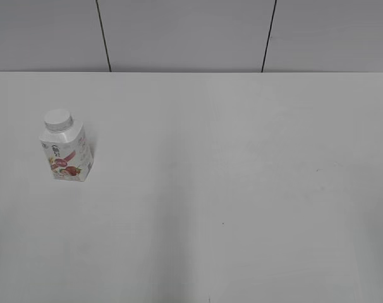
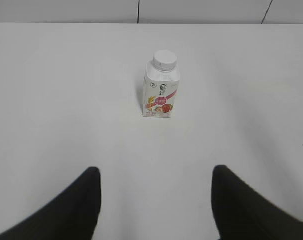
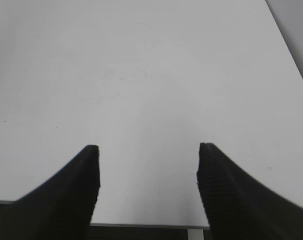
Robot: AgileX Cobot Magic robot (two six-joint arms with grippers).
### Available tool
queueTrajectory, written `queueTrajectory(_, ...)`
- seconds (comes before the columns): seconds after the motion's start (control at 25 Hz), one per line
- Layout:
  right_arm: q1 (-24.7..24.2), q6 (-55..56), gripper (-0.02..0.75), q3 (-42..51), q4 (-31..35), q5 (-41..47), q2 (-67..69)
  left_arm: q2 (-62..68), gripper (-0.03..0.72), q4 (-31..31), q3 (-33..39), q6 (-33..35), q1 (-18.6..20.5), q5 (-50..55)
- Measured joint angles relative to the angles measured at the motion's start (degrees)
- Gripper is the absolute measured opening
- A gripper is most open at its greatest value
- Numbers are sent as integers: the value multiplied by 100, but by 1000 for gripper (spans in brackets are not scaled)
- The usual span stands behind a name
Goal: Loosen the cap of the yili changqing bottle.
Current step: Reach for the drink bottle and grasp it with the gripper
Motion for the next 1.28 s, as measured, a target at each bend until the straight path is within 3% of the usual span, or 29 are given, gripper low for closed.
queueTrajectory(1.28,0,0,491,0,0,0,0,0,436,0,0,0,0,0)
